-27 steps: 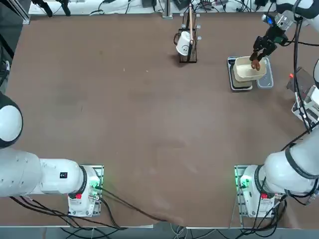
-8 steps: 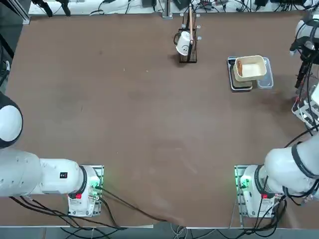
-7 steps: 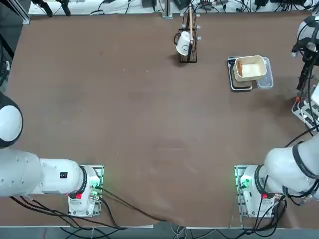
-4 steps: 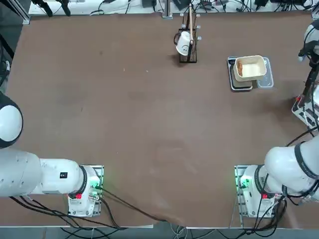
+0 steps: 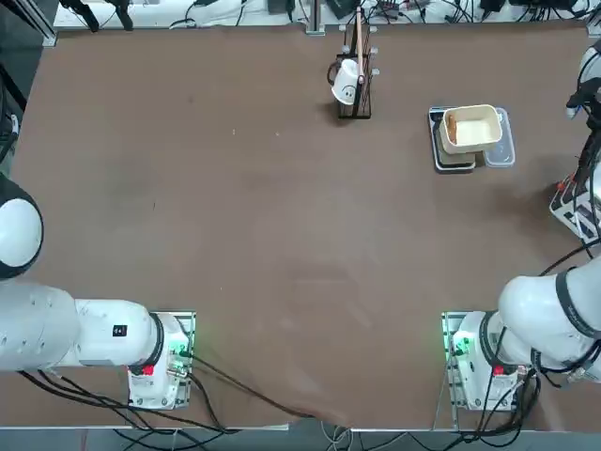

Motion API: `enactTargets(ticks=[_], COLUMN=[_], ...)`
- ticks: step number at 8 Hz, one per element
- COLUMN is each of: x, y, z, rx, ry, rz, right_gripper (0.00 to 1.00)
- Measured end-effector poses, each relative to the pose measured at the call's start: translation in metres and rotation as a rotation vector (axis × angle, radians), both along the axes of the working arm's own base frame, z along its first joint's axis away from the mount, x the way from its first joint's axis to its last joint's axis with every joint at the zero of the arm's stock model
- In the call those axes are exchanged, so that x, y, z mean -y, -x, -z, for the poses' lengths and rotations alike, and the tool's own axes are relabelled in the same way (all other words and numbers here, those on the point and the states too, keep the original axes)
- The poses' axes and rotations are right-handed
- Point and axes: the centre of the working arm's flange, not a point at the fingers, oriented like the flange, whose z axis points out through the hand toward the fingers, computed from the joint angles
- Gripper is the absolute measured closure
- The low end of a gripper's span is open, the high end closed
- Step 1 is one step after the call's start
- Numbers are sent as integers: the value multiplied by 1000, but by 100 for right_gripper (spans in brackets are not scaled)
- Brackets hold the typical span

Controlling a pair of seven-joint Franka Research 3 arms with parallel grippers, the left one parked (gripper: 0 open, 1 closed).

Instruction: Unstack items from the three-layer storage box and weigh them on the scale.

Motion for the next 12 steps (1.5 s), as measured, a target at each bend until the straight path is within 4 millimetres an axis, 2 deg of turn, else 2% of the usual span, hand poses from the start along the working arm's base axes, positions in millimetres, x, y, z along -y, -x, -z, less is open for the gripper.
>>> enactTargets(ticks=[1, 2, 4, 5, 7, 9, 10, 12], x=[-7, -25, -70, -72, -56, -35, -23, -18], y=[-5, -18, -44, -47, -39, -20, -9, -4], z=[-3, -7, -8, -4, 16, 39, 45, 46], rx=[7, 26, 62, 75, 72, 82, 82, 86], ry=[11, 50, 148, 182, 256, 235, 222, 213], rz=[9, 40, 106, 87, -5, -35, -34, -37], right_gripper=[87, 81, 51, 52, 50, 51, 51, 52])
